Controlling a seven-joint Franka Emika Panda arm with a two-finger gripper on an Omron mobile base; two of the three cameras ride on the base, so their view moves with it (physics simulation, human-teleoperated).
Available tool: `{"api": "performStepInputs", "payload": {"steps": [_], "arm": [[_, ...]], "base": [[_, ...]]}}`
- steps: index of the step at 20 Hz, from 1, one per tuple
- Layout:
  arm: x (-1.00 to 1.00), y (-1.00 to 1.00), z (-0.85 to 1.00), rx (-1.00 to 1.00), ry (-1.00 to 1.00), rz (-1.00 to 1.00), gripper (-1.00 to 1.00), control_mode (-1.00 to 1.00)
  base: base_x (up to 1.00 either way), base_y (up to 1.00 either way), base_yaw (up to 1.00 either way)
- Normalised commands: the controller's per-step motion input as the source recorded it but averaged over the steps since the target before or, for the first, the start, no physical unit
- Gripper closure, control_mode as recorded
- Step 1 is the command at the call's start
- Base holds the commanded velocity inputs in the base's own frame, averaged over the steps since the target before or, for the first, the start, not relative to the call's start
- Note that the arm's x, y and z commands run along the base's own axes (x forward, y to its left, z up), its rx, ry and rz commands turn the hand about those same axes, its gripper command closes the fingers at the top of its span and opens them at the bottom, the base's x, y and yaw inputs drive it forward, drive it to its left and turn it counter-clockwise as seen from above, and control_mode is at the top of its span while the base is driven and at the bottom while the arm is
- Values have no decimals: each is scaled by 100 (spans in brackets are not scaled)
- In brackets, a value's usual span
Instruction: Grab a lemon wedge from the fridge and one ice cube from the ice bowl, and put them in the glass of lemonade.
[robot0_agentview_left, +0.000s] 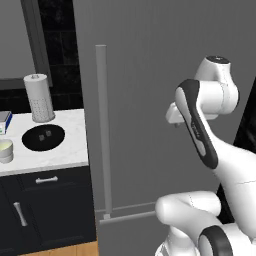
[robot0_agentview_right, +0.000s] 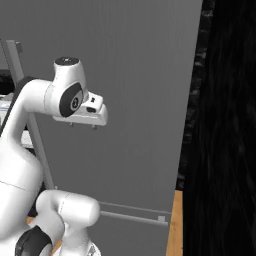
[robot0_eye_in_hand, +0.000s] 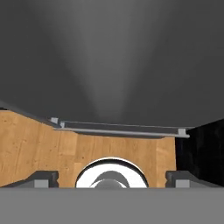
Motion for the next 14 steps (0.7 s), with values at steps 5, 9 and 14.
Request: {"api": "performStepInputs", "payload": {"steps": [5, 9, 14], "arm": [[-29, 12, -5, 0, 9, 0, -100, -100], [-12, 4, -14, 0, 0, 0, -100, 100], [0, 0, 0, 0, 0, 0, -100, 100]], "base": [[0, 0, 0], [-8, 0, 0], [-29, 41, 0]]}}
